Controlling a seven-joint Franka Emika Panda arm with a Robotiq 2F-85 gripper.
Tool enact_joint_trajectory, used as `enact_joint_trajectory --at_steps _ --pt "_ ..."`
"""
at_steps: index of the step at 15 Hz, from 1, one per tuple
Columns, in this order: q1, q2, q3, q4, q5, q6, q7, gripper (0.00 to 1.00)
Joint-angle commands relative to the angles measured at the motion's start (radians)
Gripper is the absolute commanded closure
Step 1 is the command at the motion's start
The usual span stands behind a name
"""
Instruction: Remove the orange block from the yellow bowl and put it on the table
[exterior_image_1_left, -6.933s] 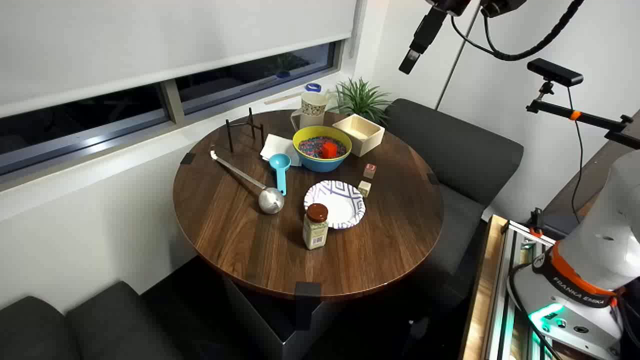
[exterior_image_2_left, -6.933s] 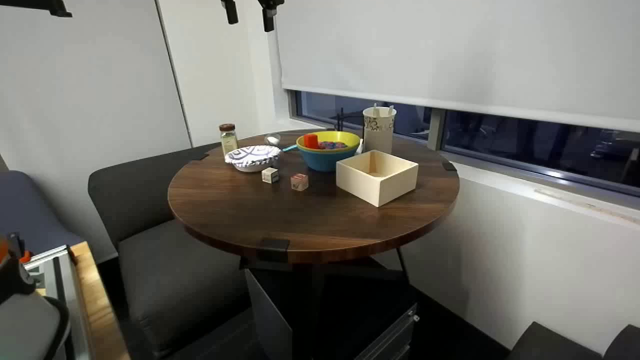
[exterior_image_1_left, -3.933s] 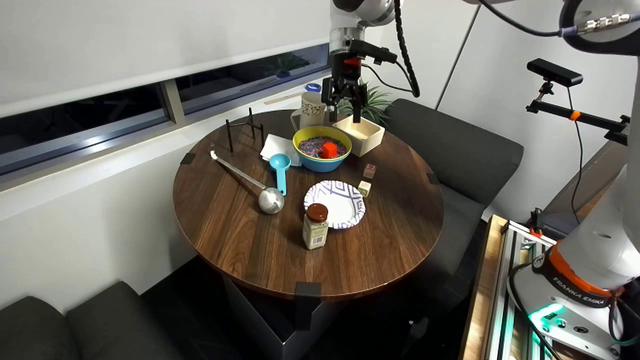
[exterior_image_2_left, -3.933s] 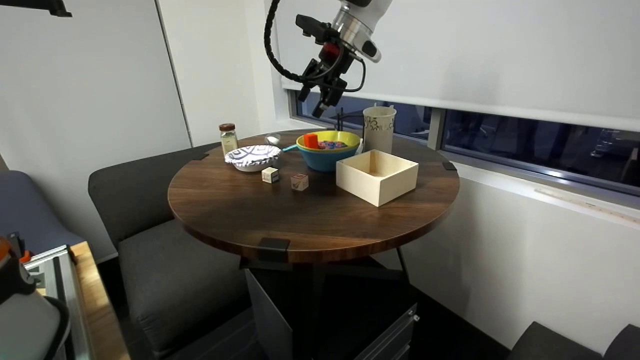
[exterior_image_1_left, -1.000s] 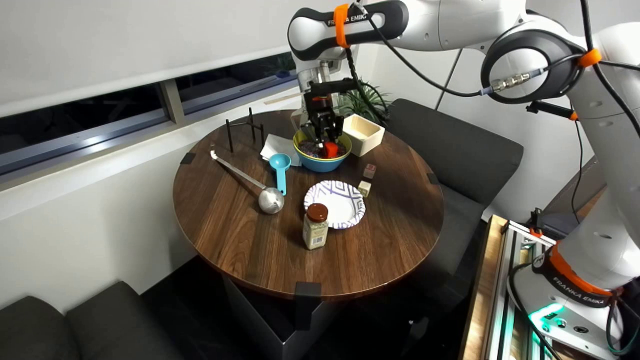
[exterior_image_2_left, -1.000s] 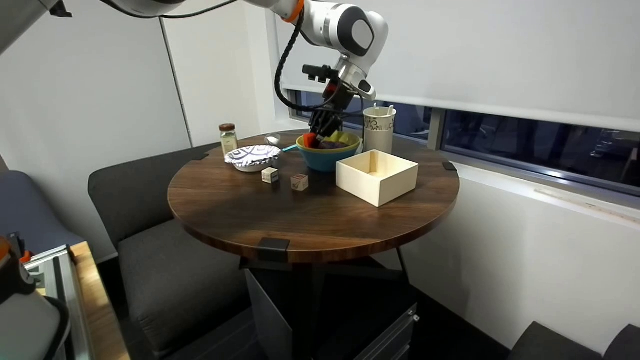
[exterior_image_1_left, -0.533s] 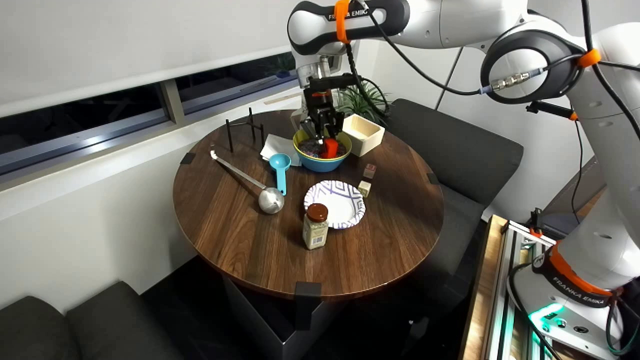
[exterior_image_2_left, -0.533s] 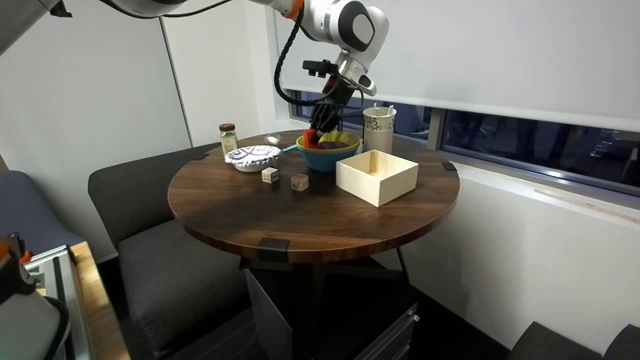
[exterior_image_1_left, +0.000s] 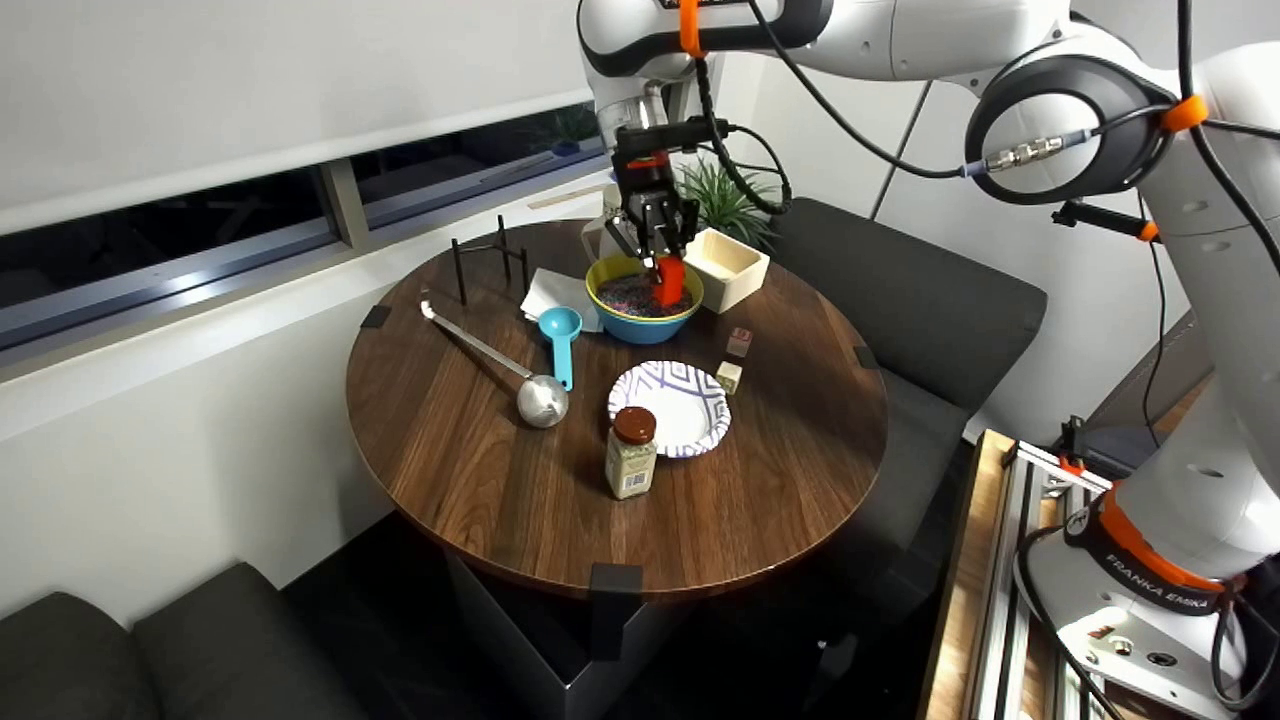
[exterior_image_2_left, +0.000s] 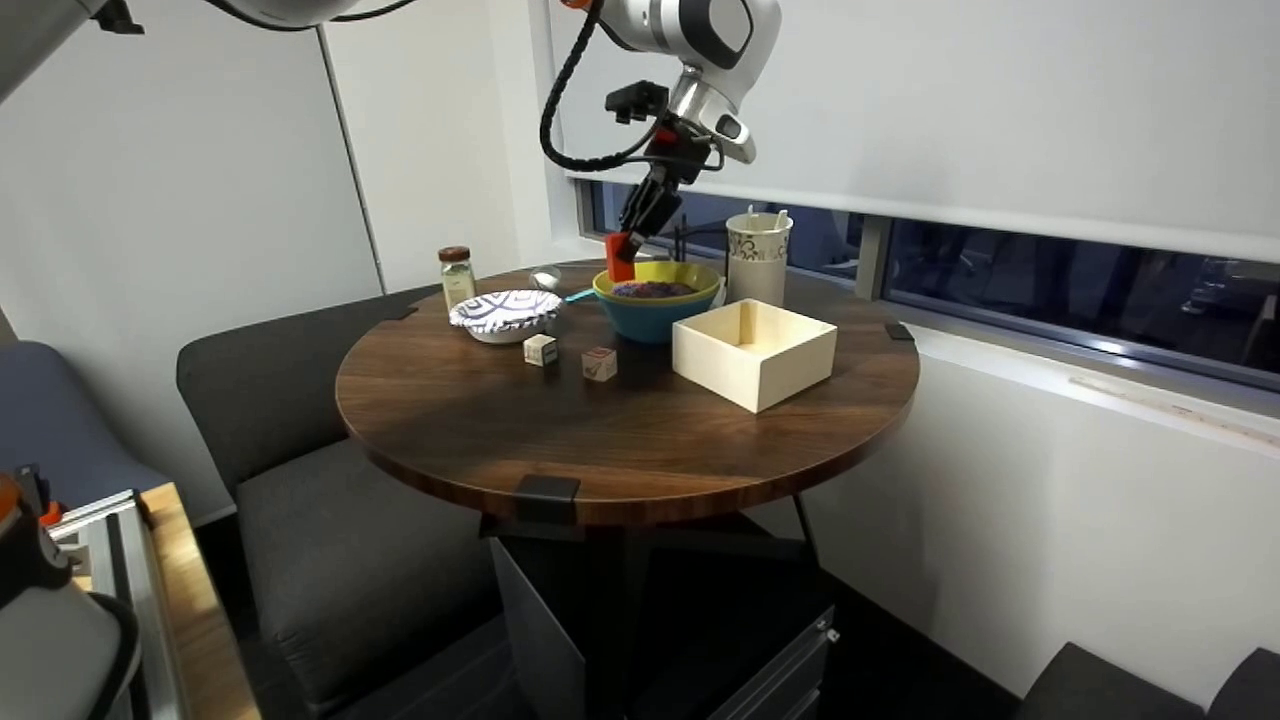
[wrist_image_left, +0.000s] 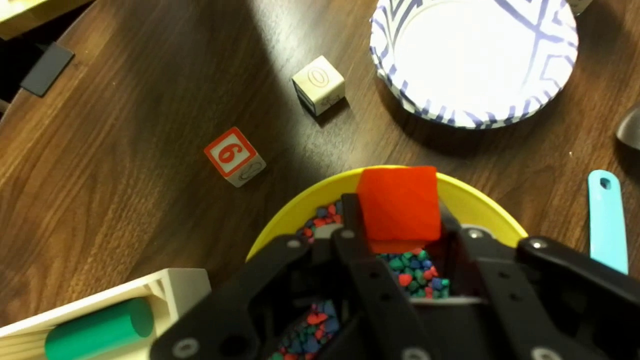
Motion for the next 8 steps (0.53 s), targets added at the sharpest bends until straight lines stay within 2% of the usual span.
enact_joint_trajectory --at_steps 1,4,8 --pt "0.020 0.000 -0.020 0.026 -0.031 -0.033 0.070 0.92" --pt "0.043 -0.026 -0.043 0.003 -0.035 -0.025 0.218 0.92" --pt "0.116 -0.093 -0.077 -0.046 -0.083 -0.003 0.412 0.92"
